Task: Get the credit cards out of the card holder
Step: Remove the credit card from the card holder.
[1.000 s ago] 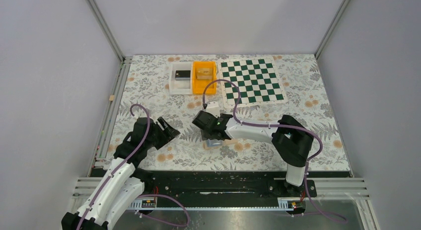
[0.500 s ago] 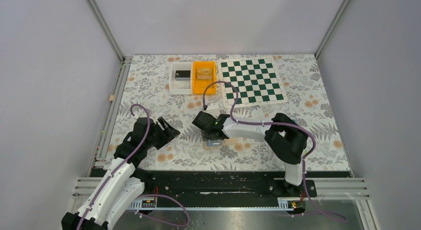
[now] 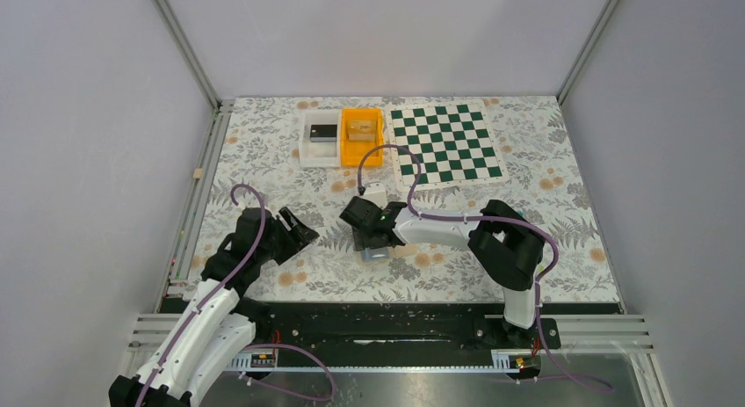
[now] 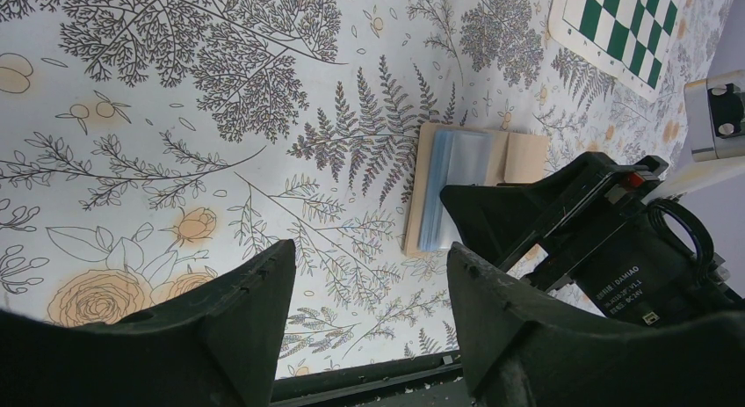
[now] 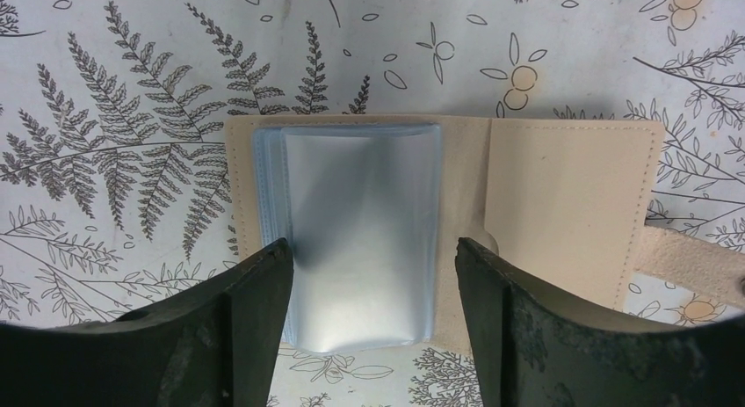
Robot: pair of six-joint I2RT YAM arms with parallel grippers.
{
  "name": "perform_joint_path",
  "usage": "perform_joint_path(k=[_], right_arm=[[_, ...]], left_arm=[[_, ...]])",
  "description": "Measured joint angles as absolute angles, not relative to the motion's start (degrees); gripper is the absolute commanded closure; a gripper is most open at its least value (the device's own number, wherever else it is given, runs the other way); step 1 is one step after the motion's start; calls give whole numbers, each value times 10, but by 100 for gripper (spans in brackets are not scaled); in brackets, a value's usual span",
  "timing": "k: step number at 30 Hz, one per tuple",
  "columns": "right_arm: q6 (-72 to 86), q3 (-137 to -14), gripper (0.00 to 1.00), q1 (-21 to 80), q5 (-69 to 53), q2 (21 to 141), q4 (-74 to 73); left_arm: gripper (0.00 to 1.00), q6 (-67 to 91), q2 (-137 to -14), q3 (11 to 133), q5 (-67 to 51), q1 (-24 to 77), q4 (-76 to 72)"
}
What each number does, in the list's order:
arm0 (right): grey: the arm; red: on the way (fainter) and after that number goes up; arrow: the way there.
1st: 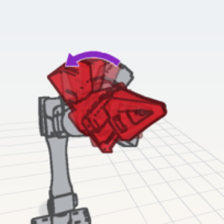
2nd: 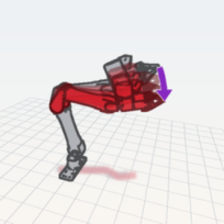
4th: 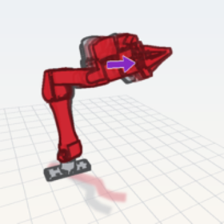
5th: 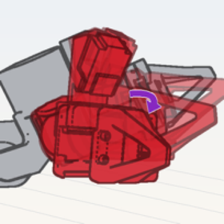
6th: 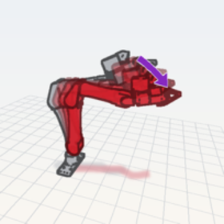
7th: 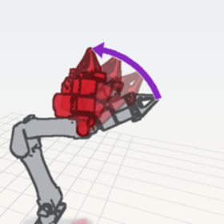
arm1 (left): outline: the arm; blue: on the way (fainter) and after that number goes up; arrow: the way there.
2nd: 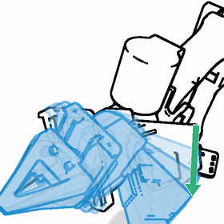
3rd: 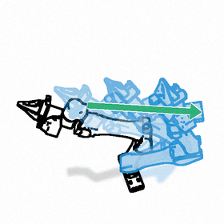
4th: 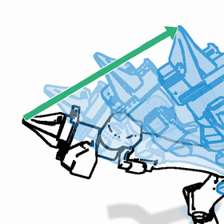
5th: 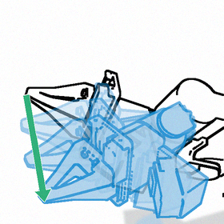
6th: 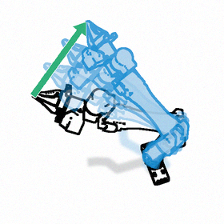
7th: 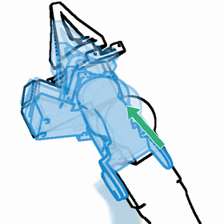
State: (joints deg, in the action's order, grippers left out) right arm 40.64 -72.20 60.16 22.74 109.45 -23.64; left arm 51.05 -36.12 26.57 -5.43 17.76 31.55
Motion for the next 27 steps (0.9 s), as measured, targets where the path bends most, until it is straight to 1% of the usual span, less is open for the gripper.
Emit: perform_joint_path(k=[8, 19, 27], right_arm=[[407, -722, 21, 602, 214, 1093, -237], [405, -722, 24, 602, 203, 1084, -233], [403, -722, 24, 602, 190, 1086, -232]], left_arm=[[37, 510, -361, 260, -55, 178, 316], [37, 510, -360, 257, -55, 178, 316], [37, 511, -360, 257, -54, 178, 316]])
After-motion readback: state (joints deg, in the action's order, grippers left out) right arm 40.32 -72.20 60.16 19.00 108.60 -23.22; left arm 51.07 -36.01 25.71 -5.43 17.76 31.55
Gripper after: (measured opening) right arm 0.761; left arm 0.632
